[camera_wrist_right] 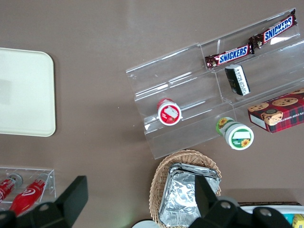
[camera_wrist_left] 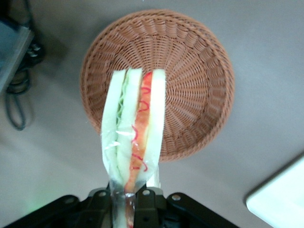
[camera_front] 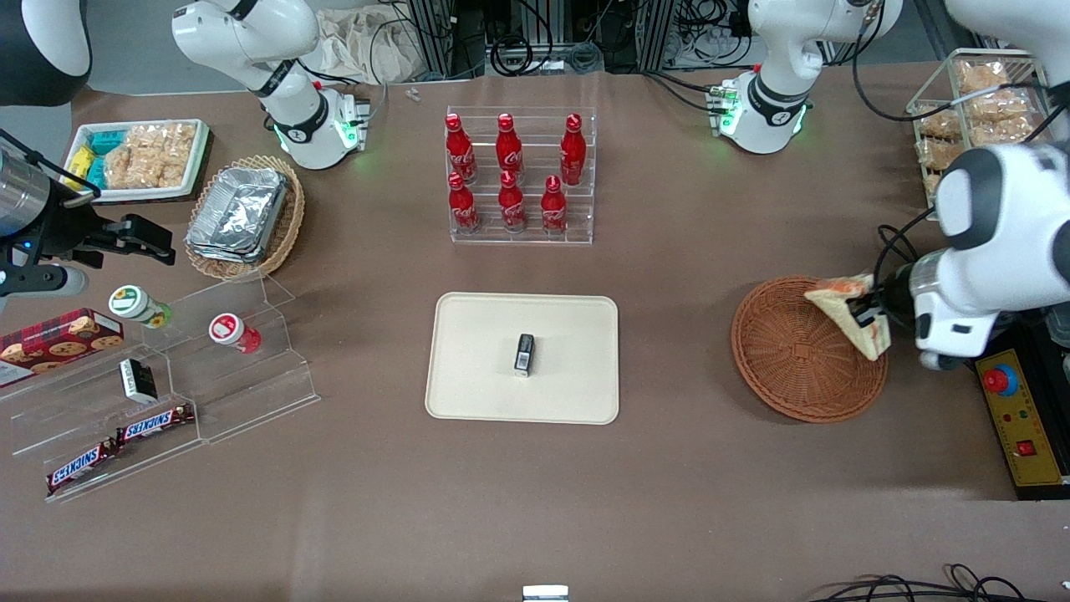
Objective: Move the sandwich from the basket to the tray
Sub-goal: 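Carry the held sandwich from the basket toward the cream tray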
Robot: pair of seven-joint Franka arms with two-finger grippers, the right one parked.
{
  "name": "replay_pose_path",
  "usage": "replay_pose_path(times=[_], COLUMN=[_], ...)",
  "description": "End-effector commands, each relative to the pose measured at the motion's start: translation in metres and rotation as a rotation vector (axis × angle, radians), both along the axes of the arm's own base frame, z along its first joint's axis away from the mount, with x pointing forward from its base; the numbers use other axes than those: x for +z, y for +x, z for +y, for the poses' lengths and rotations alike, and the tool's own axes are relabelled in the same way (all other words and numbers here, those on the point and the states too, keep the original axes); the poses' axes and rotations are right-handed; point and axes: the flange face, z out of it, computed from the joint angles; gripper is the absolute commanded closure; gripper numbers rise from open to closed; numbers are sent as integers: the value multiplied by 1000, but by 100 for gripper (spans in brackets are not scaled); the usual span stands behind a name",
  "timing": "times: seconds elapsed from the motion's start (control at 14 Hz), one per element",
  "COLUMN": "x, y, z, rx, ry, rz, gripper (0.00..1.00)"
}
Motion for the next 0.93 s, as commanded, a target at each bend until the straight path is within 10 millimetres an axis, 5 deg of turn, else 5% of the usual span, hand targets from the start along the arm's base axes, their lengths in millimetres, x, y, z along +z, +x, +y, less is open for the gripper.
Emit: replay_pose_path(times=[0.0, 0.29, 0.86], x=[45, 41, 9], y=[10, 4, -20], z=[-34, -95, -253], rx=[-60, -251, -563], ry=[-3, -33, -42], rz=[-12, -8, -84], gripper=[100, 100, 100])
